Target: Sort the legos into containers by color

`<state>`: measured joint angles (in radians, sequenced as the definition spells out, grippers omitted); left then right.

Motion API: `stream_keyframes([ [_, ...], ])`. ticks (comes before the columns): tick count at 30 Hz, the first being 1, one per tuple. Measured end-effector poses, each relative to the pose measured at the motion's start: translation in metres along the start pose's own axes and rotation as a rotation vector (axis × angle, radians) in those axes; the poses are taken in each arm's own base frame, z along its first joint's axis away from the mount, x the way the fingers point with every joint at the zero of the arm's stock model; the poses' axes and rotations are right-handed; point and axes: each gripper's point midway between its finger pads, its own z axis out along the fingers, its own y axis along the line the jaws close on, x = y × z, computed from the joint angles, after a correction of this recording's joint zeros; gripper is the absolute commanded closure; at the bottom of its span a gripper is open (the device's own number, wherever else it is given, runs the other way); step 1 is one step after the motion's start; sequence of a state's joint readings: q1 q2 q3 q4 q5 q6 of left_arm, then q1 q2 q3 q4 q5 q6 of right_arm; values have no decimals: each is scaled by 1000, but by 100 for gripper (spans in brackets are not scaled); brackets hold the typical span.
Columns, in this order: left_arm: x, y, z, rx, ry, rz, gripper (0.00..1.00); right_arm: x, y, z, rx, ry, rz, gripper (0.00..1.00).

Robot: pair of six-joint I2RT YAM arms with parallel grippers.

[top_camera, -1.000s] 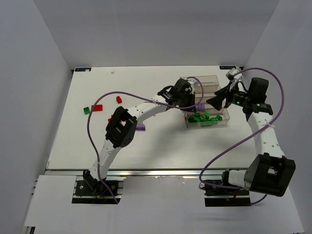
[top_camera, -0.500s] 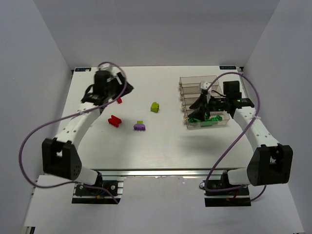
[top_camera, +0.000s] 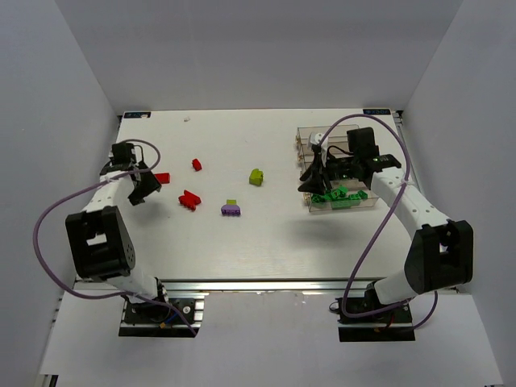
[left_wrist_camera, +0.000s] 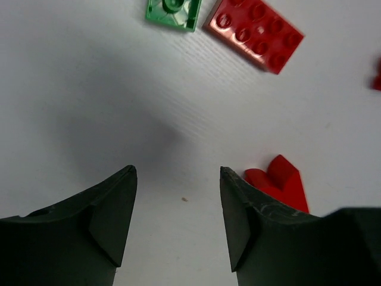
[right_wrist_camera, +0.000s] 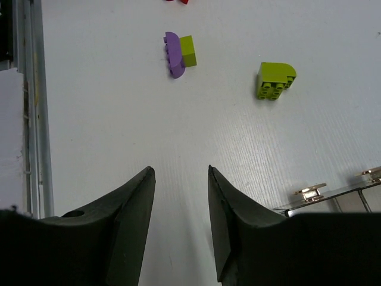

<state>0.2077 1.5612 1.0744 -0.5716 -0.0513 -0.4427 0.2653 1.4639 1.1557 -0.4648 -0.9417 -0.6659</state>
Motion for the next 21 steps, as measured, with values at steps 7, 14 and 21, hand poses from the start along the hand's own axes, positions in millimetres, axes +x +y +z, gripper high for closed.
stream_keyframes([
  [7, 27, 25, 45, -131, 152, 127, 29, 1, -7, 0, 28, 10, -5, 50],
  [14, 1, 27, 67, -176, 114, 210, 29, 4, -10, 0, 46, 23, -2, 50],
  [21, -34, 16, 91, -171, 43, 269, 31, 5, -12, -1, 55, 30, 1, 49],
])
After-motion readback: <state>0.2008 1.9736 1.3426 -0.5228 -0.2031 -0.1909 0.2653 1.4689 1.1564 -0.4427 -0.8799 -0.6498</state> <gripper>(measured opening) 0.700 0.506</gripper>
